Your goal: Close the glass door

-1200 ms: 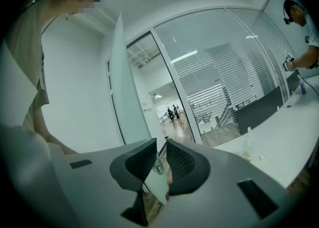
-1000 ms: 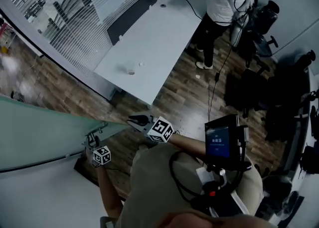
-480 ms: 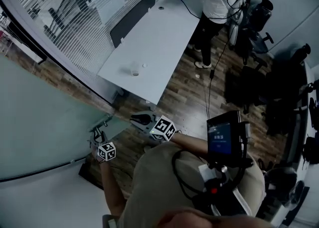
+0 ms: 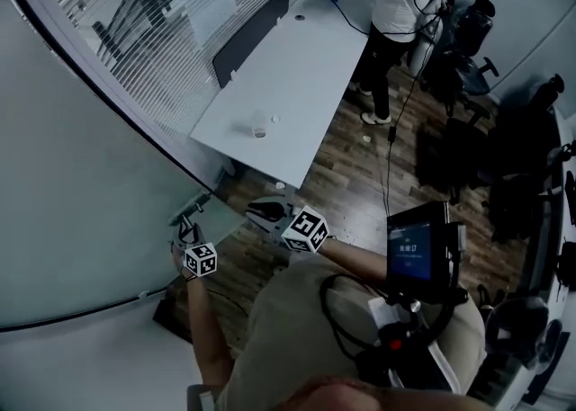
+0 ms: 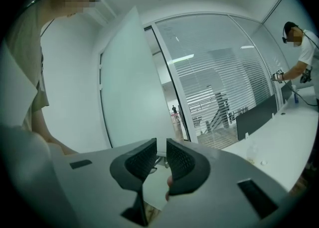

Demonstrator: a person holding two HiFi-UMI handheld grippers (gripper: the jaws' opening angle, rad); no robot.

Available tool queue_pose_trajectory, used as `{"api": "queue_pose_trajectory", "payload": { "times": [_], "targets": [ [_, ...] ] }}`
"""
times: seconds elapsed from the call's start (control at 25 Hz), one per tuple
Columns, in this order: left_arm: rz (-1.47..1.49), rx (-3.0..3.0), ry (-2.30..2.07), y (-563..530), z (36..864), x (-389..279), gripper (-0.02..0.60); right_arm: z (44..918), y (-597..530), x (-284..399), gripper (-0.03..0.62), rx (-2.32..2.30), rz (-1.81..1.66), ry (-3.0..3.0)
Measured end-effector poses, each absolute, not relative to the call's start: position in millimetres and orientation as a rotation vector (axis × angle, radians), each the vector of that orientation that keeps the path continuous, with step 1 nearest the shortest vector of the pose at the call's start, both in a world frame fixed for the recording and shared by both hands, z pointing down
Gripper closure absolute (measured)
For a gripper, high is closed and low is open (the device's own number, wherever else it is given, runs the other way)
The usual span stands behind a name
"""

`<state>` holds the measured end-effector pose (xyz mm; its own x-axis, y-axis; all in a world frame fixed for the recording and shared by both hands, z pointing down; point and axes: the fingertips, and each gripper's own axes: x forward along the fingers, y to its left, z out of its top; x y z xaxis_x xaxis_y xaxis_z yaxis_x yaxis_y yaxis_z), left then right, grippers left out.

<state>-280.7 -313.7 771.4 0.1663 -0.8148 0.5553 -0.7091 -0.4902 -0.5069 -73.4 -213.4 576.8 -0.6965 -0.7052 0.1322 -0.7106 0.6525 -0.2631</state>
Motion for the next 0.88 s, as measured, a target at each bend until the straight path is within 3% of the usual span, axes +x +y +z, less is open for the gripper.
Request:
{"api": "queue_pose_trajectory", "payload": {
  "times": [0.88],
  "targets": [
    [-1.312,-2.181,1.662,-402.8,774.7,-302.8,0.368,567.5,-339.3,-72.6,0.526,1.113,0.461,-2.894]
  ]
}}
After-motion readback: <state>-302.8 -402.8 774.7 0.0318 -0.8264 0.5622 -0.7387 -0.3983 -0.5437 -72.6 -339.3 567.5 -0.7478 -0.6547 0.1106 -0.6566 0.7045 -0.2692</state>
